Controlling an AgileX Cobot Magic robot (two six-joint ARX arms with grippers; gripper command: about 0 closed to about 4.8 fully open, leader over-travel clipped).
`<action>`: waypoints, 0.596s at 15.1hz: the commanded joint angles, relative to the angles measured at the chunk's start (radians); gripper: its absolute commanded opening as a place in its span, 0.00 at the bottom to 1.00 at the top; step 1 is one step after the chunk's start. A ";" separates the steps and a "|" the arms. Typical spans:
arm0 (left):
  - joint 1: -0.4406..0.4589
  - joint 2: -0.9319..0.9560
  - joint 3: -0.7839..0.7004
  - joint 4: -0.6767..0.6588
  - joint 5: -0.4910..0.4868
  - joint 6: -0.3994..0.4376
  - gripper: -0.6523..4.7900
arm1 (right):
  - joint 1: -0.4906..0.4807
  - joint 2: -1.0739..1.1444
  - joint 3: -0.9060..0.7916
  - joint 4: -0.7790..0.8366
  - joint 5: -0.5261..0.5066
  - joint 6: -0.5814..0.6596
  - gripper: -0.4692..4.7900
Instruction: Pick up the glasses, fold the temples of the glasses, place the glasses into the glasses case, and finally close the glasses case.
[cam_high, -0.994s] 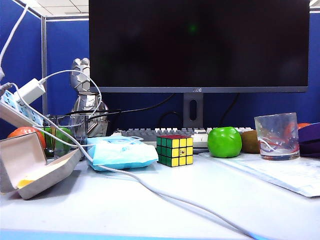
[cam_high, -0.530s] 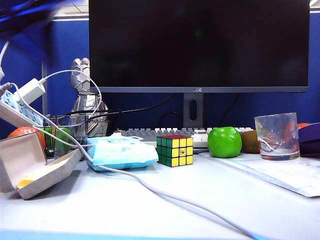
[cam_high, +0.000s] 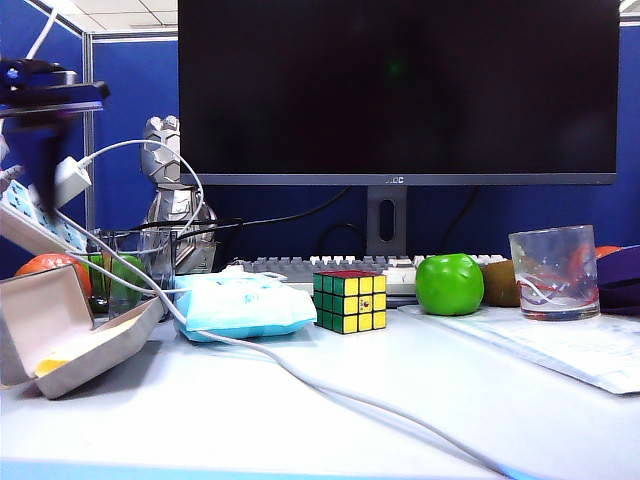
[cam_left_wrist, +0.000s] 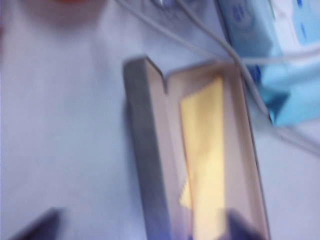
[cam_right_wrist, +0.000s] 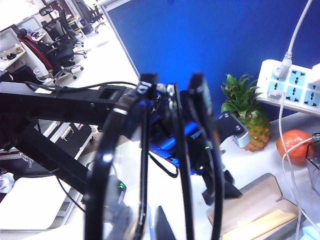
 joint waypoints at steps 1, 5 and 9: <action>-0.001 0.049 -0.003 0.068 0.040 0.010 0.85 | 0.001 -0.006 0.004 0.010 -0.009 -0.004 0.08; -0.002 0.175 -0.003 0.093 0.051 0.007 0.84 | 0.001 -0.007 0.004 0.008 -0.012 -0.004 0.08; -0.002 0.211 -0.004 0.106 0.051 0.006 0.43 | 0.001 -0.006 0.004 0.008 -0.011 -0.004 0.08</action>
